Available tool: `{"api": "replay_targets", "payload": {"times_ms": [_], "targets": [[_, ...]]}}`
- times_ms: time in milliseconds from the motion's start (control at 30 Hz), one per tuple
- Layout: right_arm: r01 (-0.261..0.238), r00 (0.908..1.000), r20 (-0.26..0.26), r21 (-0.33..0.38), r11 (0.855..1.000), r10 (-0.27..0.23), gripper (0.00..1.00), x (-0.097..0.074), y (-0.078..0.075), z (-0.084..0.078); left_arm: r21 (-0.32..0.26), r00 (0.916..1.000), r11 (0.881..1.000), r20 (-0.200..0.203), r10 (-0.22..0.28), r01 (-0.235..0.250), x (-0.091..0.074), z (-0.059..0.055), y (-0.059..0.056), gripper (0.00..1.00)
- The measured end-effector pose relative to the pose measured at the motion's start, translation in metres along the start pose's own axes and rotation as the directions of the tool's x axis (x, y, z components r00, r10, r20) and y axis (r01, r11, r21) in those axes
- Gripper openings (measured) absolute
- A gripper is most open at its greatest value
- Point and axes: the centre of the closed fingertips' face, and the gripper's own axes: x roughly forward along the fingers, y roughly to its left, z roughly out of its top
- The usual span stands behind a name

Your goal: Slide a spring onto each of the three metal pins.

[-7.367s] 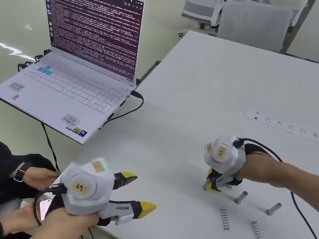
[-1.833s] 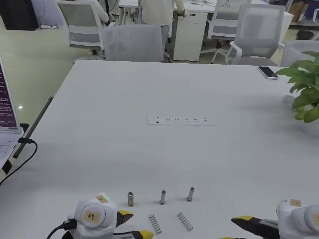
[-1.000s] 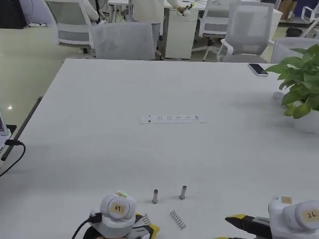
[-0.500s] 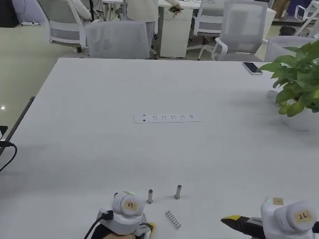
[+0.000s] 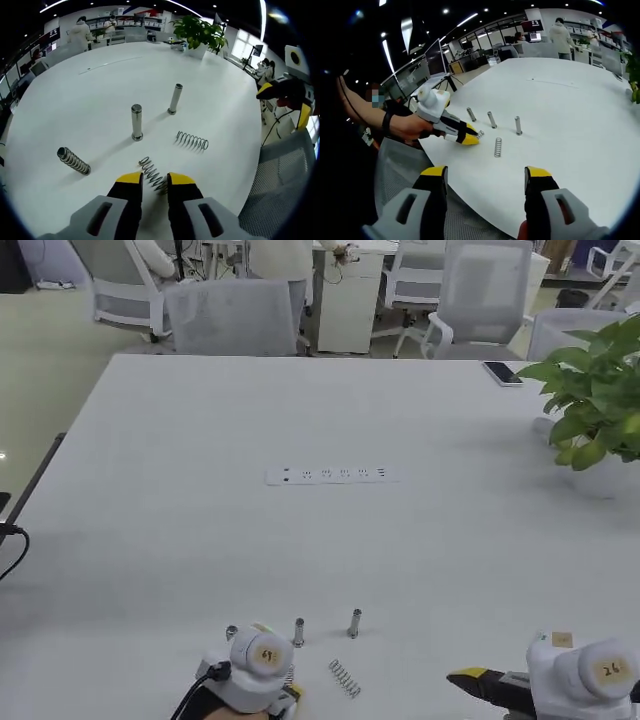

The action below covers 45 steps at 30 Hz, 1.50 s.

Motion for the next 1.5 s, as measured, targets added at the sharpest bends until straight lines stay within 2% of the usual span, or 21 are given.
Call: {"api": "replay_targets", "payload": {"times_ms": [100,233,367,533,833,1133,1333,1500], "targets": [[-0.001,1.0,0.001,-0.001,1.0,0.001,0.61,0.001,0.001,0.001,0.006,1.0,1.0,-0.007,-0.002,0.002,-0.003,-0.003,0.002,0.1],[-0.006,1.0,-0.005,-0.009,1.0,0.006,0.61,0.003,0.004,0.0,0.053,0.9995,0.999,-0.029,0.014,-0.012,-0.005,-0.008,0.007,0.07],[-0.01,0.9999,-0.003,-0.007,1.0,0.01,0.62,0.003,0.005,0.0,0.13,0.9977,0.991,-0.061,0.029,-0.021,-0.008,-0.014,0.01,0.04],[-0.016,0.9998,-0.016,-0.015,1.0,0.016,0.63,0.004,0.007,-0.003,0.187,0.9966,0.982,-0.076,0.031,-0.016,-0.011,-0.016,0.01,0.03],[-0.025,0.9993,-0.027,-0.02,0.999,0.024,0.64,0.003,0.009,-0.005,0.169,0.9961,0.986,-0.089,0.002,0.013,-0.014,-0.02,0.011,0.02],[-0.056,0.9971,-0.054,-0.034,0.998,0.054,0.66,0.008,0.016,-0.008,0.162,0.9976,0.986,-0.062,-0.032,0.041,-0.033,-0.022,0.013,0.02],[-0.08,0.9947,-0.068,-0.042,0.996,0.077,0.67,0.011,0.021,-0.005,0.16,0.9982,0.985,-0.024,-0.054,0.058,-0.049,-0.016,0.013,0.02],[-0.093,0.9931,-0.076,-0.051,0.994,0.089,0.68,0.012,0.024,-0.003,0.184,0.9971,0.98,-0.003,-0.075,0.075,-0.062,-0.009,0.012,0.02]]}}
